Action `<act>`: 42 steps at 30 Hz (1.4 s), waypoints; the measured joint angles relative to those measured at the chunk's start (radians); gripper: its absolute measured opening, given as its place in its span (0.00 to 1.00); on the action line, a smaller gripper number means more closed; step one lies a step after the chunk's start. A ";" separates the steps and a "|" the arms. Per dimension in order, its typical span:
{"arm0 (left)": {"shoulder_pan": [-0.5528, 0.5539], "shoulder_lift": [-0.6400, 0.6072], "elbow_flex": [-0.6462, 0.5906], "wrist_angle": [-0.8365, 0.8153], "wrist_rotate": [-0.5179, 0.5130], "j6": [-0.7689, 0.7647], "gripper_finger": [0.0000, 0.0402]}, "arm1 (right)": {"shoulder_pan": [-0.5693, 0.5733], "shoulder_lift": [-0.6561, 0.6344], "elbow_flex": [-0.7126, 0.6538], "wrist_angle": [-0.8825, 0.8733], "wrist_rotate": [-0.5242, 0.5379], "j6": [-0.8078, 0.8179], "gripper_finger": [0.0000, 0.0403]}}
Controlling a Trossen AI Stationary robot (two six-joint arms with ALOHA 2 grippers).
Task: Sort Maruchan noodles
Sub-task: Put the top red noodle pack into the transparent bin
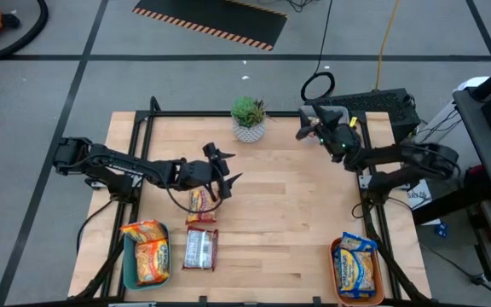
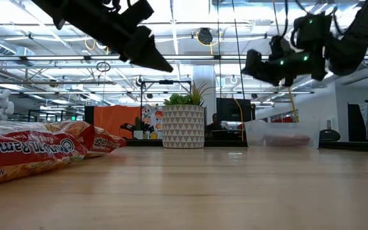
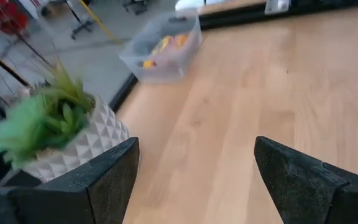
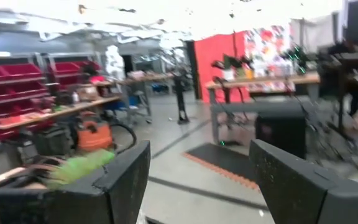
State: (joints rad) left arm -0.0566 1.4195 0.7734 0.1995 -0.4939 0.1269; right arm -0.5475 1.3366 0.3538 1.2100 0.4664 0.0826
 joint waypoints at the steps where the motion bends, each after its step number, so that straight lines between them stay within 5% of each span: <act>1: 0.000 0.000 0.000 -0.025 0.011 -0.016 0.81 | 0.018 -0.027 0.000 -0.011 0.000 -0.021 0.66; 6: 0.009 0.001 0.084 -0.322 0.142 -0.116 0.81 | 0.098 -0.151 0.000 -0.100 0.001 -0.103 0.66; 15: 0.010 0.000 0.189 -0.669 0.153 -0.357 0.81 | 0.161 -0.291 0.000 -0.211 0.003 -0.107 0.66; 35: -0.005 0.009 0.186 -0.698 0.225 -0.623 0.81 | 0.184 -0.303 0.000 -0.391 0.003 0.004 0.66; 42: -0.011 0.038 0.186 -0.707 0.218 -0.652 0.81 | 0.255 -0.302 0.000 -0.298 0.003 -0.015 0.66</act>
State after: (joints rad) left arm -0.0677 1.4572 0.9592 -0.5075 -0.2755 -0.5255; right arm -0.2929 1.0341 0.3534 0.9125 0.4689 0.0674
